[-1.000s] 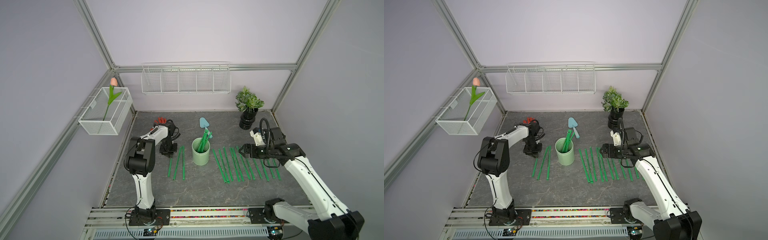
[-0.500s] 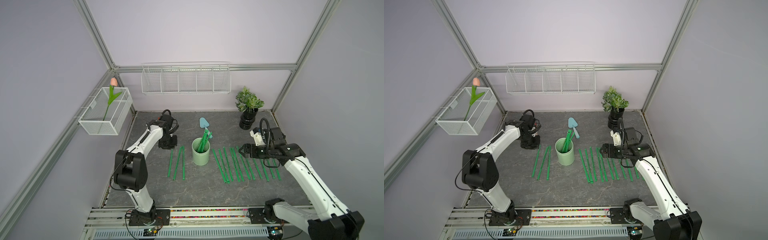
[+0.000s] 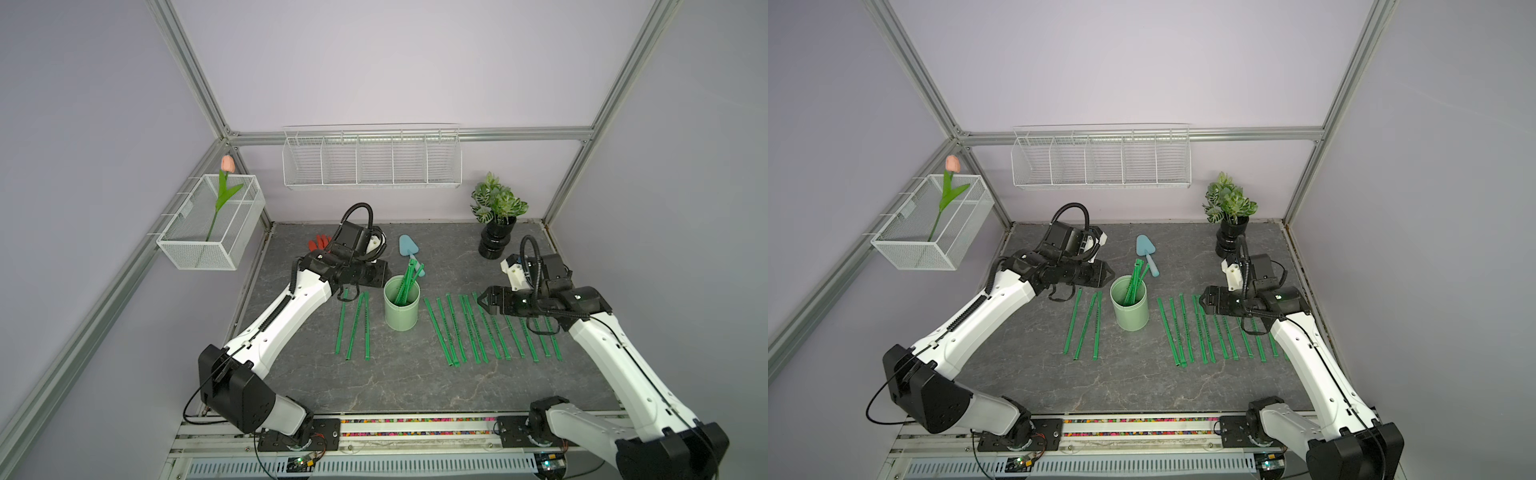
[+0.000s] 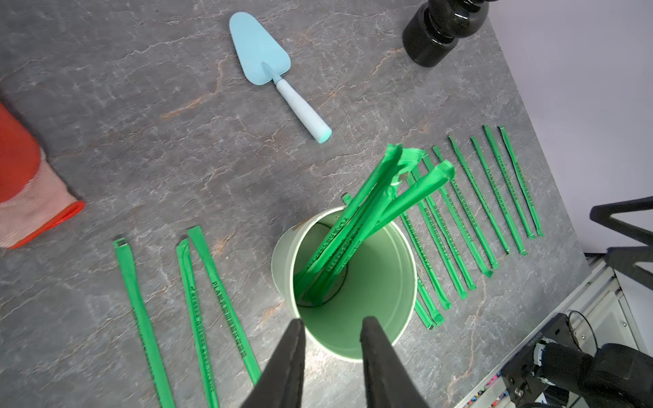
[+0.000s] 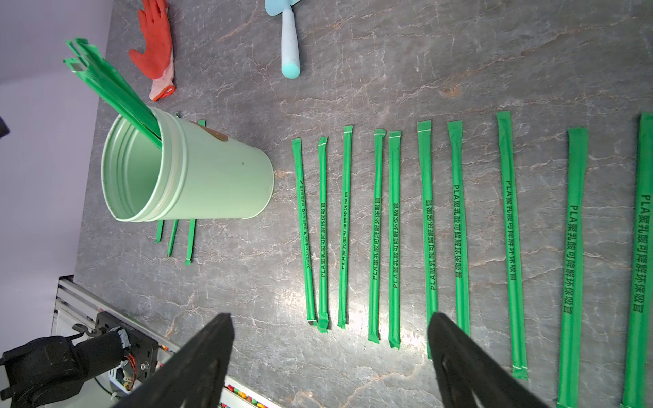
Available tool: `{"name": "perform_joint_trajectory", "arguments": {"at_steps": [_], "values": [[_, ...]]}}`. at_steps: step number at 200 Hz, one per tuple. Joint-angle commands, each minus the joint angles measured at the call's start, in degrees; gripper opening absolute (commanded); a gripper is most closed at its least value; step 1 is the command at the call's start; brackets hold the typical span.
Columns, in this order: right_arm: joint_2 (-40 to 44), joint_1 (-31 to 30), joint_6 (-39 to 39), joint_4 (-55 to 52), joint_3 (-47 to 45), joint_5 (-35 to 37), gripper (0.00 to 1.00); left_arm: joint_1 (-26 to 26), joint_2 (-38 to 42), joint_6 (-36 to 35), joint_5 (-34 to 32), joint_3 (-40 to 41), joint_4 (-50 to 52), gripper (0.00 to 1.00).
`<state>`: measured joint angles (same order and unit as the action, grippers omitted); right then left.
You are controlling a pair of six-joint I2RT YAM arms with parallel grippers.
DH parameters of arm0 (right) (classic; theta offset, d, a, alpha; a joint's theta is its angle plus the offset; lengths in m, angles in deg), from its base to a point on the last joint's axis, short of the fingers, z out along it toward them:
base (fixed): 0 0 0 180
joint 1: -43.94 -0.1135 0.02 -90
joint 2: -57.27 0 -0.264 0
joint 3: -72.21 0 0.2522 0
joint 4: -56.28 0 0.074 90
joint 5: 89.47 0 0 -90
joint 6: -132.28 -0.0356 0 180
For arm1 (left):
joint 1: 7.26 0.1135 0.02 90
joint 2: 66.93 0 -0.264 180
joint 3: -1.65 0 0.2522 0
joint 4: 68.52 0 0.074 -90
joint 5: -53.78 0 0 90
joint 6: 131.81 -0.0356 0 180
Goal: Take the straws out of the storage container
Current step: Pick up the straw from the container.
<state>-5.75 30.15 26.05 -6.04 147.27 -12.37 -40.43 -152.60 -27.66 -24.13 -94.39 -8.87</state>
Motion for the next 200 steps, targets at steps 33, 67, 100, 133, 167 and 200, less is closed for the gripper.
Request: {"name": "perform_joint_trajectory", "arguments": {"at_steps": [33, 67, 100, 133, 167, 200], "values": [[0.09, -0.19, -0.45, -0.4, 1.37, 0.35, 0.89, -4.04, -5.55, 0.0, 0.89, -0.94, -4.05, 0.3], [0.18, -0.19, -0.44, -0.53, 1.19, 0.28, 0.89, -4.84, -6.94, 0.03, 0.84, -1.39, -4.43, 0.3], [0.09, -0.13, -0.42, -0.45, 0.93, 0.03, 0.89, -4.98, -8.5, -0.31, 0.2, -2.36, -3.96, 0.28], [0.05, -0.19, -0.22, -0.49, 0.75, -0.01, 0.89, -4.98, -10.36, -0.68, -0.19, -3.42, -3.88, 0.27], [-0.17, -0.14, 0.05, -0.63, 0.58, 0.02, 0.89, -4.98, -12.24, -1.06, -0.35, -4.9, -3.55, 0.26], [-0.37, -0.13, 0.09, -0.58, 0.49, -0.01, 0.89, -4.98, -13.84, -1.4, -0.36, -6.36, -2.84, 0.22]]}}
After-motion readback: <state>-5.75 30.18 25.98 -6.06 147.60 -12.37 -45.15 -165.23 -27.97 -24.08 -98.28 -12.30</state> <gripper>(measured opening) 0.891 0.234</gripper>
